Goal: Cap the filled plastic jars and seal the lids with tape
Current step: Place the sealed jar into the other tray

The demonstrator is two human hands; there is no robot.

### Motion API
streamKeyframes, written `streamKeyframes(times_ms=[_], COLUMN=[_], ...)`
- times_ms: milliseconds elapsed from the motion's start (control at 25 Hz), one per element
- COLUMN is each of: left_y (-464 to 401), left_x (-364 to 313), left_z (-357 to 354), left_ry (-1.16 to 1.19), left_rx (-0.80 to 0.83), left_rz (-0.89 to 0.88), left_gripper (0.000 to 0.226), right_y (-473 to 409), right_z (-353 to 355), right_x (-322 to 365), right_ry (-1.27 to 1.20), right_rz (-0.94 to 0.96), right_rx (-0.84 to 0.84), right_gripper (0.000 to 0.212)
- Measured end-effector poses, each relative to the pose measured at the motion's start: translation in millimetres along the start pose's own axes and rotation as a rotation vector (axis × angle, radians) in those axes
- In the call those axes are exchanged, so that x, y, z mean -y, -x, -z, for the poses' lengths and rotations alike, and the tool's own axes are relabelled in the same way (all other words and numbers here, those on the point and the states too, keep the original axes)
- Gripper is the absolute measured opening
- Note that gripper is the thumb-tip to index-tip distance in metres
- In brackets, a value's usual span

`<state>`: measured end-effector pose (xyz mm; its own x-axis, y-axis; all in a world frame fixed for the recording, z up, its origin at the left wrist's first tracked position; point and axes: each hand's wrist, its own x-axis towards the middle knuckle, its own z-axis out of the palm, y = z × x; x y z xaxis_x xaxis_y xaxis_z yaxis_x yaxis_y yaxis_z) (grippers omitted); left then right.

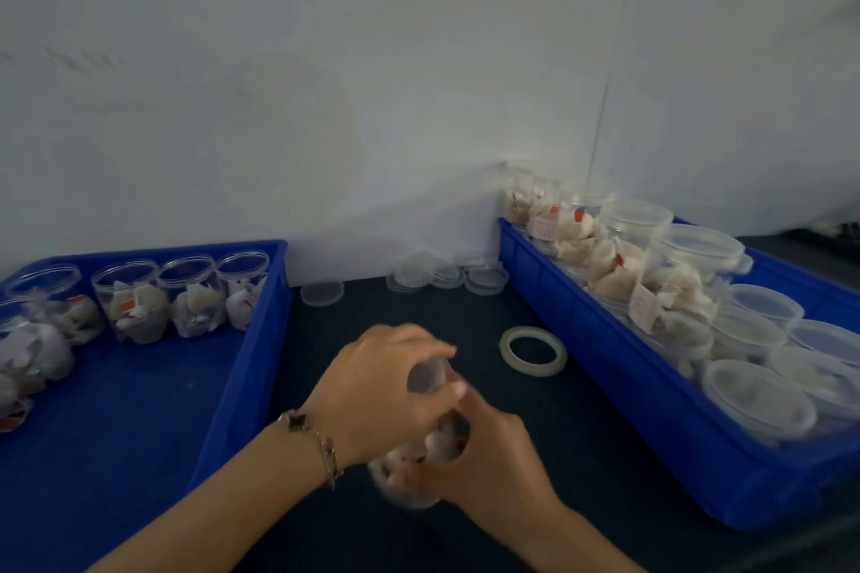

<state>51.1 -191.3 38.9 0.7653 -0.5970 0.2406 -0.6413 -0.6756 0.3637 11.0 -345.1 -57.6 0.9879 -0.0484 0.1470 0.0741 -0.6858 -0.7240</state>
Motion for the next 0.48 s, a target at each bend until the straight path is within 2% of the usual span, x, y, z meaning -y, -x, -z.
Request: streamKeyframes(times_ms=[80,160,200,280,360,480], left_y=[-8,-15,-19,-29,-44,-73], left_x=[-19,-41,-54,-86,-120,-155], left_z=[7,3,-3,-21,-44,-73], left_ry=[0.094,0.232,0.319,0.525,0.624,0.683], left_rx=[-0.042,-0.209,-0.241,-0.161,-0.05,0.081], left_rz=[-0.031,-0.043,-0.04,-0.07,-0.116,-0.134], left_gripper=[0.081,0.086,0.083,0.067,0.058,0.068], right_y=[15,32,38,49,56,58], right_z=[37,78,98,132,157,182], right_x=[14,20,19,15,0,-37], right_ry=[-0.034,-0.175,-0.235,-0.277,-0.287,-0.203], right_rz=[-0.006,-0.054,-0.081,-0.108,-0.113,-0.179], right_rx=[-0.09,-0.264,-0.351,-0.517,-0.667,-0.8], right_gripper=[0.076,0.079,0.079,0.087,0.102,0.082])
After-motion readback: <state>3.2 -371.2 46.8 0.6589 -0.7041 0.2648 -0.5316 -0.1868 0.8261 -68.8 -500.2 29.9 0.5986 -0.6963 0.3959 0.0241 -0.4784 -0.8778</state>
